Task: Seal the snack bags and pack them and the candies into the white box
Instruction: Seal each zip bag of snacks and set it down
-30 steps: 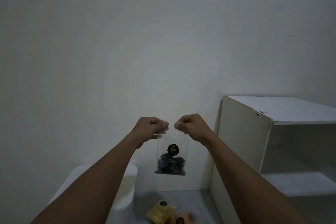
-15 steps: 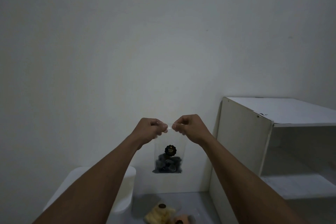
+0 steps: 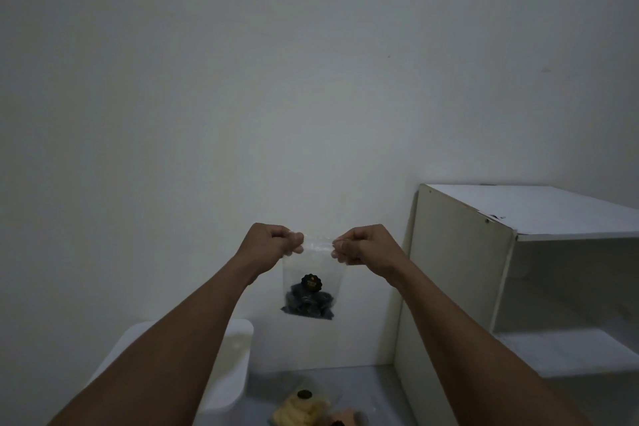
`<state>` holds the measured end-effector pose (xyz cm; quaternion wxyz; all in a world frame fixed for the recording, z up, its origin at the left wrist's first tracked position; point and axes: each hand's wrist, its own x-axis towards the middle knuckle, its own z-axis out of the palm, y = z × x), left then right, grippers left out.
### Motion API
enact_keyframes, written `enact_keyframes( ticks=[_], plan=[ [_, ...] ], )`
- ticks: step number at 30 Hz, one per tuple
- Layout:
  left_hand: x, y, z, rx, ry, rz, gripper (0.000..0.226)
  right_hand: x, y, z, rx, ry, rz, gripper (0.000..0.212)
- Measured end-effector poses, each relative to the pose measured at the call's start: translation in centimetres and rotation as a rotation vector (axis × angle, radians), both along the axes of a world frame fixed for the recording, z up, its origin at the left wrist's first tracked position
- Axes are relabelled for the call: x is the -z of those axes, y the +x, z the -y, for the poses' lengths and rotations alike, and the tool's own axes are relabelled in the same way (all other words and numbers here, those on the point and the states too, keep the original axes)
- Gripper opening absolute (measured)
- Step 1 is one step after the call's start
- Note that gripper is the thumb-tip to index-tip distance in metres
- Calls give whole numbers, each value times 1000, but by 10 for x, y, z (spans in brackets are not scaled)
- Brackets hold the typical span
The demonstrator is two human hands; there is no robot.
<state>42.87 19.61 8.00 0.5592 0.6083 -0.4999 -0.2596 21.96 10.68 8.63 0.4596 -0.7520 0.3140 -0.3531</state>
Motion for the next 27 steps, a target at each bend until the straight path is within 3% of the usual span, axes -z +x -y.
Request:
enact_keyframes(
  ticks=[5,12,17,19,21,23,27],
  plan=[
    [-3,-4,1,14,19,61,16,-3,5,-5,-17,-100,-144,15],
    [-2,-10,3,9,59,6,19,-1,9,-10,81,-185,-130,14],
    [2,-15,12,-187,22,149,23,4,16,-13,82,-158,-112,15],
    [4,-22,15,-334,78,174,37,8,21,-13,137,-202,-135,16],
    [5,-27,15,-392,133,90,46,13,26,-15,181,-252,-158,17],
    [0,-31,12,-304,139,-136,45,17,29,-16,204,-315,-190,16],
    [-4,-35,7,-130,140,-406,19,23,31,-18,190,-358,-207,13]
  ],
)
